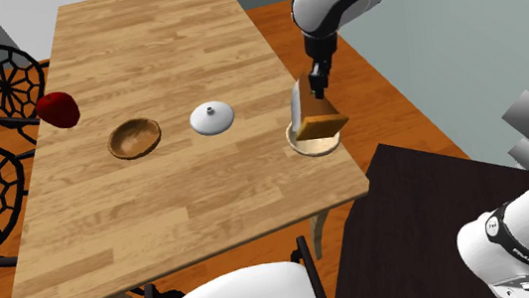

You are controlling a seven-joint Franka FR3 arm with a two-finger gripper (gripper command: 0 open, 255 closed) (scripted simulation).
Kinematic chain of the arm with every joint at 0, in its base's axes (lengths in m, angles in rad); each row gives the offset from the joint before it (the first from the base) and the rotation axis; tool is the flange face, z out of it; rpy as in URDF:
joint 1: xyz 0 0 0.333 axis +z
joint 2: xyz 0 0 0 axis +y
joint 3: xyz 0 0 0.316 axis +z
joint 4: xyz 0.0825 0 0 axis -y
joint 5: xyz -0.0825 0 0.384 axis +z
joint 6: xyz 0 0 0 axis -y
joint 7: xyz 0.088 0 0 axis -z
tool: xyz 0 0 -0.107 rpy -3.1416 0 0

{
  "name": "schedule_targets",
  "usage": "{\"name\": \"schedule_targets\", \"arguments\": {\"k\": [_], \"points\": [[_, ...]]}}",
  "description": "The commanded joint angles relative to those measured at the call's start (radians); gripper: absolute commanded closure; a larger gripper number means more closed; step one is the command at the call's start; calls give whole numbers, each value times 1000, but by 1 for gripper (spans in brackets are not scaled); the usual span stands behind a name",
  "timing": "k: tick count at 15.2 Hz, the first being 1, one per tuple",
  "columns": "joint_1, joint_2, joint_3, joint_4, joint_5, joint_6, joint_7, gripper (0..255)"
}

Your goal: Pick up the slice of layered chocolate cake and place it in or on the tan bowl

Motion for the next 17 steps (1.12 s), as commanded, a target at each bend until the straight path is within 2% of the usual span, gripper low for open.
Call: {"name": "schedule_targets", "arguments": {"k": [1, 12, 17], "points": [[-2, 18, 2, -7, 8, 25, -4, 255], [-17, 137, 23, -23, 56, 155, -35, 255], [-17, 137, 23, -23, 56, 155, -35, 255]]}}
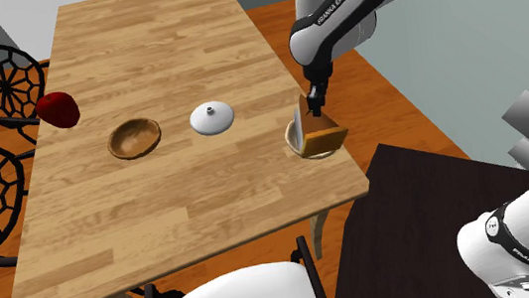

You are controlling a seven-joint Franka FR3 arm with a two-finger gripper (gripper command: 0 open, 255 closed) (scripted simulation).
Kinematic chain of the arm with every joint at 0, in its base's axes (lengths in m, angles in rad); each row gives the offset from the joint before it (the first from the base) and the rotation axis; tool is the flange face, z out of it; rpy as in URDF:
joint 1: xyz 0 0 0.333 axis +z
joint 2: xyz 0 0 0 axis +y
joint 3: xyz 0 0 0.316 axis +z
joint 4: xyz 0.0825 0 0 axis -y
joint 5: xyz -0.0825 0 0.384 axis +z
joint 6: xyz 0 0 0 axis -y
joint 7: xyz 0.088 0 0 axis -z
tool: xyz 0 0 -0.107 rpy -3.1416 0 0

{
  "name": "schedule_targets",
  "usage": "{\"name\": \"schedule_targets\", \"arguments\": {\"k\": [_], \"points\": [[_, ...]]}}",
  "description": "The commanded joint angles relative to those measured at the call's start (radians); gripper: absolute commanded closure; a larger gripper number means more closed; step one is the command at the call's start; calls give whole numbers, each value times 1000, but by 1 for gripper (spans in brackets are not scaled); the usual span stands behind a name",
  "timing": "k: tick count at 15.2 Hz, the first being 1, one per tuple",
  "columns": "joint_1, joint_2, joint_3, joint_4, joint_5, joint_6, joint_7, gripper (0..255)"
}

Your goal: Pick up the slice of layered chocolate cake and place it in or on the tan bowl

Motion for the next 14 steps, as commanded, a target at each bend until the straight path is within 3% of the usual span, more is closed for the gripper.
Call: {"name": "schedule_targets", "arguments": {"k": [1, 3, 4, 9, 14], "points": [[0, 1, 0, -1, 0, 0, 0, 255], [0, 1, 0, -1, 0, 0, 0, 255], [0, 1, 0, -1, 0, 0, 0, 0], [0, 1, 0, -1, 0, 0, 0, 0], [13, -83, -16, 35, -36, -117, 24, 0]]}}
